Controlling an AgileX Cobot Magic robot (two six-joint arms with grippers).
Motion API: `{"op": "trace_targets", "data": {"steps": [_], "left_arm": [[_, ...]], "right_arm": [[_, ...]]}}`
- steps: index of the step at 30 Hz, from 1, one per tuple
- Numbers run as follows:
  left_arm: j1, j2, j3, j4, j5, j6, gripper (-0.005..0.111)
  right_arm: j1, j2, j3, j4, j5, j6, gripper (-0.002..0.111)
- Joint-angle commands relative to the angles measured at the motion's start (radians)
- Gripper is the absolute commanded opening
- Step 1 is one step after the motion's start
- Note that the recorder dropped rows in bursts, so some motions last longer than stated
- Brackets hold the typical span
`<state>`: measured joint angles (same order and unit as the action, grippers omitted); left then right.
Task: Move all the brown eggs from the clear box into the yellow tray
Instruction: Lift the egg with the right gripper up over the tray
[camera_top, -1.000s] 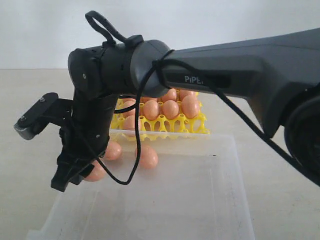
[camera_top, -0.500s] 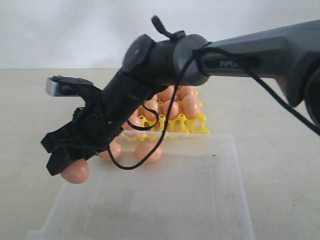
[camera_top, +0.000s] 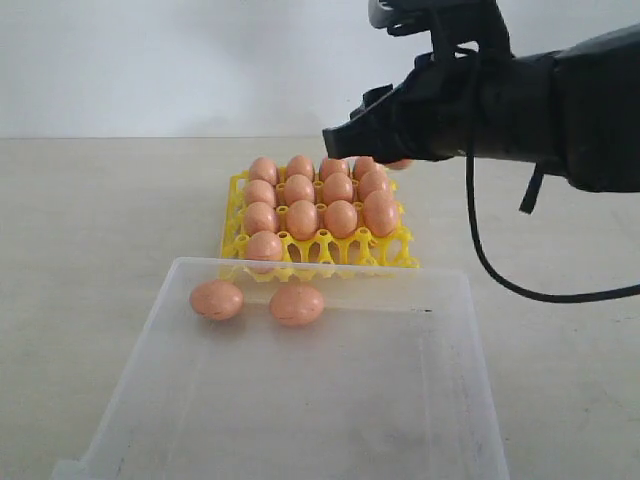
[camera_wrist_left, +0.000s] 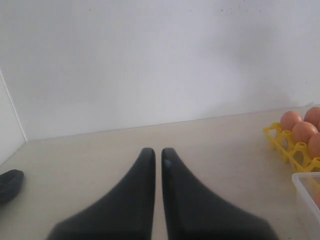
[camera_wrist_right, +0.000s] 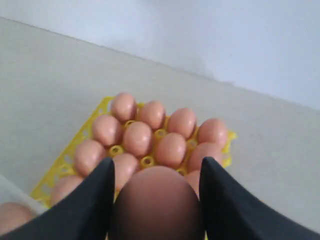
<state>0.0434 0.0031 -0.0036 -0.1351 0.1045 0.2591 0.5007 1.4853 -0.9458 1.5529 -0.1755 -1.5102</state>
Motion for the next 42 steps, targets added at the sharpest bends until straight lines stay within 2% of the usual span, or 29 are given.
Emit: {"op": "trace_targets", "data": {"steps": [1,4,7,9,13,15,19,22,23,27,30,32,35,39,42], "left_arm": [[-0.006,-0.003,0.004,-0.003,-0.003,0.003,0.004],[-0.006,-0.003,0.004,-0.003,-0.003,0.003,0.004],[-0.006,-0.003,0.004,-0.003,-0.003,0.003,0.004],[-0.006,-0.003,0.004,-0.003,-0.003,0.003,0.004],[-0.006,-0.003,0.004,-0.003,-0.003,0.003,0.004],[-0.006,-0.003,0.004,-0.003,-0.003,0.003,0.004],[-0.006,-0.003,0.004,-0.003,-0.003,0.003,0.004],[-0.006,-0.003,0.004,-0.003,-0.003,0.003,0.004],[-0.006,-0.003,0.004,-0.003,-0.003,0.003,0.004],[-0.006,-0.003,0.004,-0.003,-0.003,0.003,0.004],[-0.006,-0.003,0.004,-0.003,-0.003,0.003,0.004],[-0.006,-0.003,0.004,-0.003,-0.003,0.003,0.004],[-0.006,-0.003,0.004,-0.003,-0.003,0.003,0.004],[-0.006,-0.003,0.004,-0.003,-0.003,0.003,0.004],[-0.006,-0.003,0.004,-0.003,-0.003,0.003,0.004]], "right_arm": [[-0.003,-0.025,-0.024,-0.39,-0.091,-0.019,0.0],[-0.003,-0.041,-0.024,-0.585,-0.123,-0.139,0.0],[-0.003,-0.047,-0.024,-0.735,-0.165,-0.464,0.0],[-0.003,-0.047,-0.024,-0.784,-0.26,-0.623,0.0],[-0.003,-0.047,-0.024,-0.847,-0.501,-0.598,0.0],[-0.003,-0.047,-0.024,-0.891,-0.631,-0.485,0.0],[-0.003,-0.063,-0.024,-0.993,-0.824,-0.015,0.0],[-0.003,-0.1,-0.024,-1.022,-0.841,0.494,0.0],[-0.003,-0.113,-0.024,-1.022,-0.816,0.75,0.0],[-0.003,-0.144,-0.024,-1.082,-0.625,1.501,0.0],[-0.003,-0.146,-0.024,-1.414,-0.467,1.967,0.0],[-0.003,-0.13,-0.024,-1.806,-0.489,2.173,0.0],[-0.003,-0.106,-0.024,-2.168,-0.591,2.464,0.0],[-0.039,-0.043,-0.024,-2.269,-0.78,2.681,0.0],[-0.134,0.053,-0.024,-2.265,-1.046,2.871,0.0]]}}
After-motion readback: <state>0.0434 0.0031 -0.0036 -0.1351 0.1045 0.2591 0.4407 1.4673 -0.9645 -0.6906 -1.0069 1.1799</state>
